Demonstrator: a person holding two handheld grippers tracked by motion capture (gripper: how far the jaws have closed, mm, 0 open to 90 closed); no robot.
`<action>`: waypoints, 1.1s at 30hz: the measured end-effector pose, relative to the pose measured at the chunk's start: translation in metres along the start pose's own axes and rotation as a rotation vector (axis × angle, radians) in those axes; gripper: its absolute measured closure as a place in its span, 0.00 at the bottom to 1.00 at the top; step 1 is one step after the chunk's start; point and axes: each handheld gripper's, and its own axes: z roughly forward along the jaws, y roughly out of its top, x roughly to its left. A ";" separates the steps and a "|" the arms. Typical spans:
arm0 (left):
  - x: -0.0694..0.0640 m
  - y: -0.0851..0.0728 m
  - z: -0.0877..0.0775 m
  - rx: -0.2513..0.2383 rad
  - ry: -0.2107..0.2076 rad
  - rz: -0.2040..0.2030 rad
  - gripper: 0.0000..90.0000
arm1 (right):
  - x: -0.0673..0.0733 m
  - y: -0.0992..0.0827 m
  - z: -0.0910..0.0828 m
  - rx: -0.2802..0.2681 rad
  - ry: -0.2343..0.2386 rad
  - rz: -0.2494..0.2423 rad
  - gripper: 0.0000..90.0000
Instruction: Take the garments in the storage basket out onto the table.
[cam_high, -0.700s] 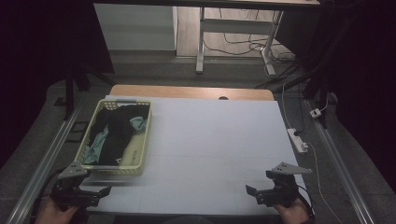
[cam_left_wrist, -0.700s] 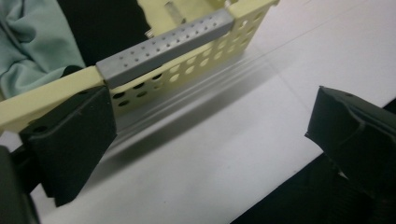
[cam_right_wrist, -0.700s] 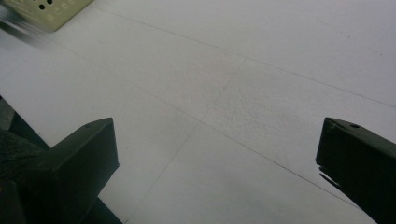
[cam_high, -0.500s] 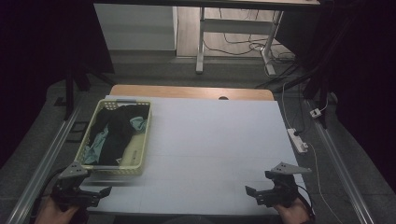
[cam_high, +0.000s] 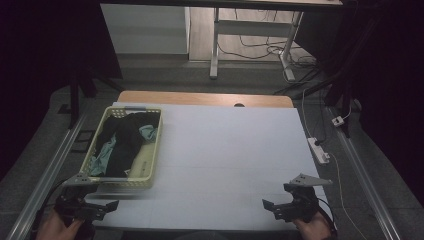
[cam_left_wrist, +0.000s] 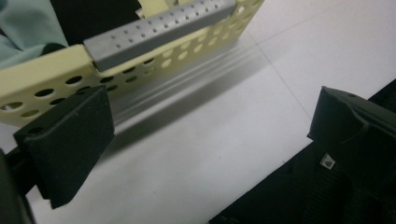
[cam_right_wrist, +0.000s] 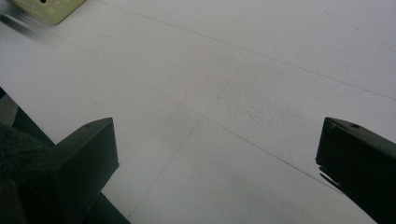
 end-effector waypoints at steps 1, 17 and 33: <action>0.000 0.000 0.000 0.003 -0.001 0.002 0.00 | 0.000 0.000 0.000 0.002 0.002 -0.003 0.00; 0.002 0.003 -0.009 -0.105 -0.057 0.030 0.00 | 0.001 0.001 0.002 0.010 0.014 -0.016 0.00; 0.003 0.015 -0.015 -0.199 -0.035 0.039 0.00 | 0.001 0.002 0.003 0.015 0.023 -0.019 0.00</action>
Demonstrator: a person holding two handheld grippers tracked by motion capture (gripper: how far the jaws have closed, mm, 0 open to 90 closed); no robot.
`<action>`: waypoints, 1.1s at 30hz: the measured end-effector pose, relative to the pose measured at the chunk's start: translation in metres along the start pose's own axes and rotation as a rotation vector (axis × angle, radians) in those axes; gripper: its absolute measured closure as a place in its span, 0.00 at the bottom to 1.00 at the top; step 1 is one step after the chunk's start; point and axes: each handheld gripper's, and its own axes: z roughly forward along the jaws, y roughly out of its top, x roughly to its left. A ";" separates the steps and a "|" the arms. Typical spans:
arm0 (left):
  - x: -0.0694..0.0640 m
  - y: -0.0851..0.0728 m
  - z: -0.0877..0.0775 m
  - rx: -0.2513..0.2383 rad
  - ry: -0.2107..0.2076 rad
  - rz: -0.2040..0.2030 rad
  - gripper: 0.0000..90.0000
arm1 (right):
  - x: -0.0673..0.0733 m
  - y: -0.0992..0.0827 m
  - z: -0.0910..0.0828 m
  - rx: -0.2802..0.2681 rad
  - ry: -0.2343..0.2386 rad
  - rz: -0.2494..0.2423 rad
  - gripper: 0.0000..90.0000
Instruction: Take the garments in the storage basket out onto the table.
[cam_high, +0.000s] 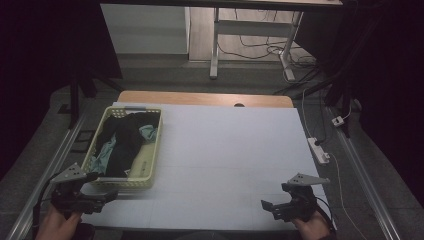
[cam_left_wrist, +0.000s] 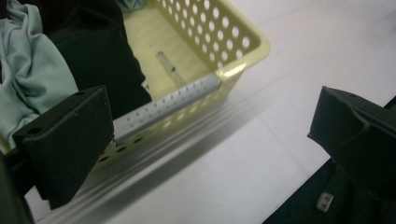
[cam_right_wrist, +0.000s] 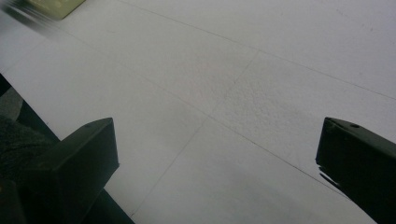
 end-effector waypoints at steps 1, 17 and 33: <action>0.001 0.001 0.000 0.002 -0.007 -0.005 0.00 | 0.000 0.000 0.000 0.001 0.001 0.000 0.00; 0.016 0.029 0.017 0.006 0.034 0.028 0.00 | 0.000 0.001 0.003 0.029 0.015 -0.011 0.00; 0.042 0.060 0.045 0.080 0.091 0.000 0.00 | 0.001 0.002 0.004 0.037 0.015 -0.010 0.00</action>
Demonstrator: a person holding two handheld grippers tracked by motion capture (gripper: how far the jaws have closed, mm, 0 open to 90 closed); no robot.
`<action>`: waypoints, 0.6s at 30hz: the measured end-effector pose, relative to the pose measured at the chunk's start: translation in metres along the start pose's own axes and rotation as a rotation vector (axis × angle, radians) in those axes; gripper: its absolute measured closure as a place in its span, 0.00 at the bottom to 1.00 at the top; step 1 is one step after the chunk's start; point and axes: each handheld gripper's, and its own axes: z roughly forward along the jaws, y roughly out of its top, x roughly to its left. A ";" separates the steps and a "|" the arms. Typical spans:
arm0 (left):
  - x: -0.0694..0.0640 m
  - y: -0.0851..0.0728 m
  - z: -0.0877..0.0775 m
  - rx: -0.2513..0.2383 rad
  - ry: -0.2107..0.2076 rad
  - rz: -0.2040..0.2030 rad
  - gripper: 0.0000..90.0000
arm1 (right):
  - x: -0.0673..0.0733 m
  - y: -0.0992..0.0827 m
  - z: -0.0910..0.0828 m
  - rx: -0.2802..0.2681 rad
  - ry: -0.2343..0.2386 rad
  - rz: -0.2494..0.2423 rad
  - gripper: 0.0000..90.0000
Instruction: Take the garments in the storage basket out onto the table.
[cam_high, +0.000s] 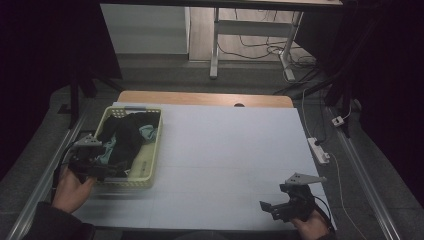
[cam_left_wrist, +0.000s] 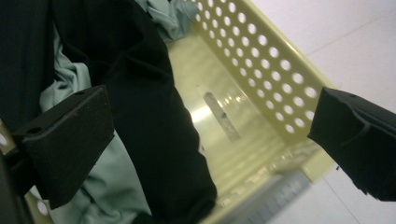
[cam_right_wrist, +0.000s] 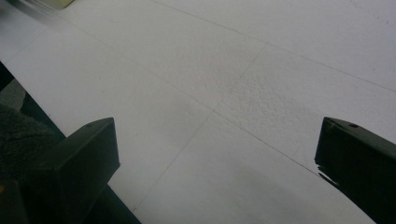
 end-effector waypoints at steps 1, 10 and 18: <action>0.002 0.002 0.002 0.000 0.002 0.000 0.00 | 0.000 0.000 0.000 0.001 0.000 -0.001 0.00; 0.015 0.020 0.014 0.008 0.009 0.020 0.00 | 0.000 0.000 0.000 0.005 0.000 0.002 0.00; 0.032 0.038 0.025 0.011 0.023 -0.010 0.00 | 0.000 0.000 0.001 0.007 0.004 0.001 0.00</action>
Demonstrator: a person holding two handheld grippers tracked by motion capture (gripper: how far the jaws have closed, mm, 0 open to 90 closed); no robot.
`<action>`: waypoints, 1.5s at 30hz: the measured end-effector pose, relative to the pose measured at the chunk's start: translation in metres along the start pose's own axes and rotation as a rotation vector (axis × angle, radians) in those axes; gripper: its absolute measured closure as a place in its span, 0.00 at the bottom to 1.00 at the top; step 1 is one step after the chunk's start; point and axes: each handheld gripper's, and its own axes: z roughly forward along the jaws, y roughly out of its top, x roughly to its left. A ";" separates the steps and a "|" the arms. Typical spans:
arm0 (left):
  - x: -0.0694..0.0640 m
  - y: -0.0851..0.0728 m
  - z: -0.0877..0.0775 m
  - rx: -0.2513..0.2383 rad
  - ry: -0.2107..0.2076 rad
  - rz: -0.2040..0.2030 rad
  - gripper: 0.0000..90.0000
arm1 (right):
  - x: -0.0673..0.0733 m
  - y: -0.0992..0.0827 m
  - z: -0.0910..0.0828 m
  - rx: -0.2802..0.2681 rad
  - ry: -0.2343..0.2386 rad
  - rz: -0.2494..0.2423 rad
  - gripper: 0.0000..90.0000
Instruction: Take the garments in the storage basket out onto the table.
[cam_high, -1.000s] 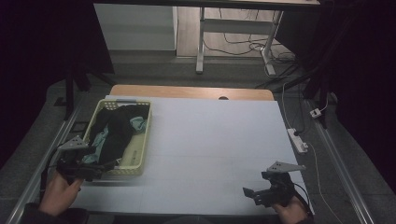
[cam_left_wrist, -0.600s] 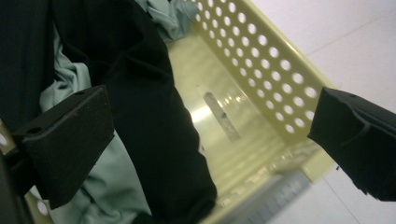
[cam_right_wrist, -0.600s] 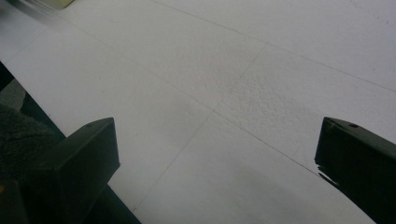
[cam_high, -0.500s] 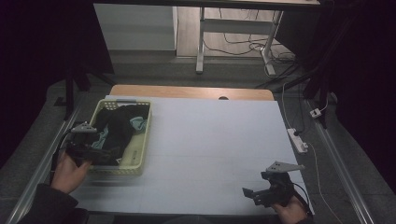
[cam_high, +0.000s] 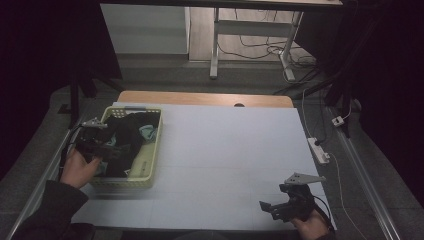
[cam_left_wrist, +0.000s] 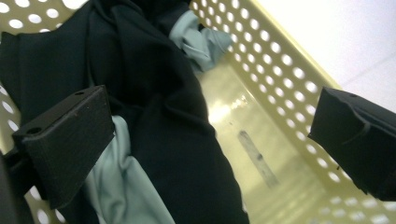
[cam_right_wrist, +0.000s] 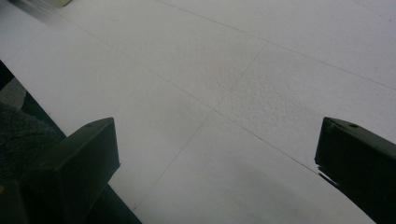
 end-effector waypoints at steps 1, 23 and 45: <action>0.002 0.002 0.003 0.005 0.005 -0.003 0.00 | 0.000 0.000 0.000 0.001 0.000 0.000 0.00; 0.045 0.047 0.053 0.068 0.027 -0.021 0.00 | 0.000 0.000 0.001 0.014 0.007 -0.009 0.00; 0.061 0.048 0.112 0.270 0.038 -0.050 0.00 | 0.001 0.001 0.003 0.031 0.009 -0.019 0.00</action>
